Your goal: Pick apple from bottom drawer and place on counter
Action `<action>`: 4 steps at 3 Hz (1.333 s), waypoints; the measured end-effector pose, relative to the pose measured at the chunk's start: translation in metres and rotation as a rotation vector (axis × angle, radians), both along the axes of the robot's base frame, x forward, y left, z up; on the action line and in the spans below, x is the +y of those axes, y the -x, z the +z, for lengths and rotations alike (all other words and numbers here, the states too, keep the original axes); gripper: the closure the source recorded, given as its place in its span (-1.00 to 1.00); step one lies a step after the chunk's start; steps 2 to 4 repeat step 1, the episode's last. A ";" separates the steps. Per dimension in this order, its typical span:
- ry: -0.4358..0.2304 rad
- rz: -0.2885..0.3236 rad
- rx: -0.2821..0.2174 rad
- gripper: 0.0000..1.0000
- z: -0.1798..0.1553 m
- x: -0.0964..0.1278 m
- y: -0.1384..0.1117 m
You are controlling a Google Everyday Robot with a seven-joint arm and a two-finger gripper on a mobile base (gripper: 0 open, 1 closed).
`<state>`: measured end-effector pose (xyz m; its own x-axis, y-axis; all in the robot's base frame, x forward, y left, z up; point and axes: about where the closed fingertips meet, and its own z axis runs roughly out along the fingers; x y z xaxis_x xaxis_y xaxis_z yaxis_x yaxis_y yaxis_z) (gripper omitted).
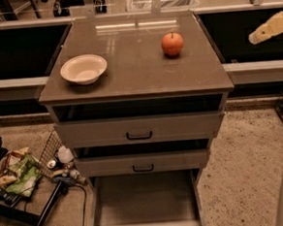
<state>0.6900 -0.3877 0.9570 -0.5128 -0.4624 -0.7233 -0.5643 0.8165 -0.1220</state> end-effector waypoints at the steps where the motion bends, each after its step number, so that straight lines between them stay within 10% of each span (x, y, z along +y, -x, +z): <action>1: 0.010 -0.024 0.069 -1.00 -0.028 -0.007 0.009; 4: 0.010 -0.024 0.069 -1.00 -0.028 -0.007 0.009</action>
Offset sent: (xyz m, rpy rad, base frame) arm 0.0000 0.0000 0.0000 0.0000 0.0000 0.0000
